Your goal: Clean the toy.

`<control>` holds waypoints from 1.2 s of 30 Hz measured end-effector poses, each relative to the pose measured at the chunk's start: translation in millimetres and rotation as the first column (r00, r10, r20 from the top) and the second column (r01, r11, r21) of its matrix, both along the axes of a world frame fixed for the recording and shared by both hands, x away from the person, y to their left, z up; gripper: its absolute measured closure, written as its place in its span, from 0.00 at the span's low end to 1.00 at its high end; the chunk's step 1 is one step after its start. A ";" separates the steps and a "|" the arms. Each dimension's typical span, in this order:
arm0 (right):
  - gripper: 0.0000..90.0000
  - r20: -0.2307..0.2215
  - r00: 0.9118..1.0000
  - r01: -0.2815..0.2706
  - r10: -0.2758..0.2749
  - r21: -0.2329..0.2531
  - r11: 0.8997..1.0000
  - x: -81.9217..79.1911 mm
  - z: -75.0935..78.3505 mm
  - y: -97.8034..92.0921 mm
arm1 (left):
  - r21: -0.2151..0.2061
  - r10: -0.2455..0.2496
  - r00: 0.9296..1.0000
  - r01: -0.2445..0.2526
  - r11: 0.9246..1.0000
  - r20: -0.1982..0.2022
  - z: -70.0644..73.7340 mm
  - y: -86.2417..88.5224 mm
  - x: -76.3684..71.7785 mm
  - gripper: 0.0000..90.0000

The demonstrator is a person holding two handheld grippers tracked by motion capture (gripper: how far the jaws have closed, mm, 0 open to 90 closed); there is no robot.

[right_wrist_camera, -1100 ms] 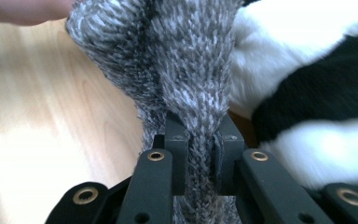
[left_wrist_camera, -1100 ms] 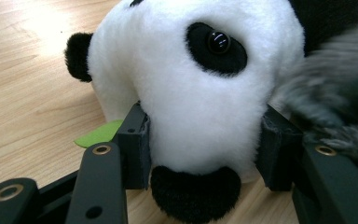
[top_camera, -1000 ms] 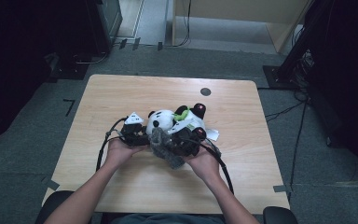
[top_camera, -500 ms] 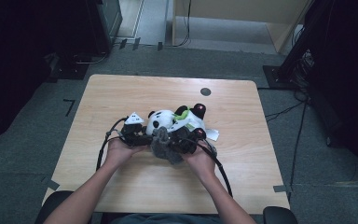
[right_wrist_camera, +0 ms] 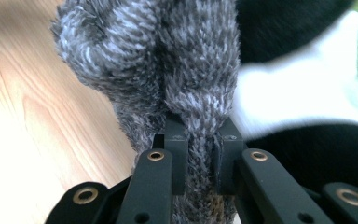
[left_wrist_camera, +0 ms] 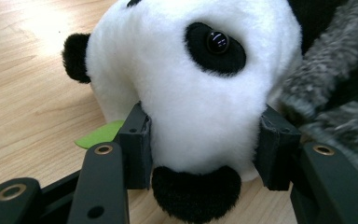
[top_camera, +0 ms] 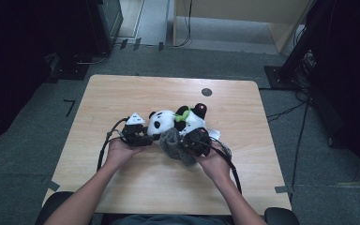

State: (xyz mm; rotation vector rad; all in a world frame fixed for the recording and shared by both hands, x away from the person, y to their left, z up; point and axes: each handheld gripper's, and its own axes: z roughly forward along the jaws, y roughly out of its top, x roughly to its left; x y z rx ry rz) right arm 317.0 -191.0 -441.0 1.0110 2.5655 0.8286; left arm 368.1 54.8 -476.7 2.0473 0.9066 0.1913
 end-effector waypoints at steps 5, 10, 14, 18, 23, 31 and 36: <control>0.89 0.002 1.000 0.009 -0.009 -0.017 1.000 -5.6 5.4 -18.6 | -0.002 -0.001 1.000 0.001 1.000 -0.001 -0.2 0.3 0.4 0.53; 0.89 -0.013 1.000 0.021 -0.021 0.024 0.999 -7.1 9.4 -43.3 | -0.001 -0.003 1.000 0.003 1.000 -0.004 0.2 -0.4 0.3 0.53; 0.89 -0.022 1.000 0.015 -0.015 0.017 1.000 -8.5 9.0 -52.2 | 0.005 -0.009 1.000 0.009 1.000 -0.001 0.3 -0.4 0.1 0.53; 0.89 -0.032 0.999 0.013 -0.013 0.013 1.000 -8.3 9.3 -60.6 | 0.002 -0.007 1.000 0.007 1.000 -0.001 0.1 -0.4 0.1 0.53; 0.88 -0.061 0.998 0.036 -0.035 0.016 0.999 -7.9 10.0 -74.2 | 0.002 -0.006 1.000 0.006 1.000 0.000 0.0 -0.5 0.2 0.53; 0.88 -0.077 0.993 0.089 -0.088 0.020 0.996 -5.3 10.2 -97.6 | 0.006 -0.004 1.000 0.004 1.000 0.005 0.0 -0.8 0.0 0.53; 0.88 -0.082 0.988 0.138 -0.134 0.039 0.990 -4.0 11.7 -109.2 | 0.007 -0.002 1.000 0.002 1.000 0.008 -0.1 -0.9 -0.1 0.53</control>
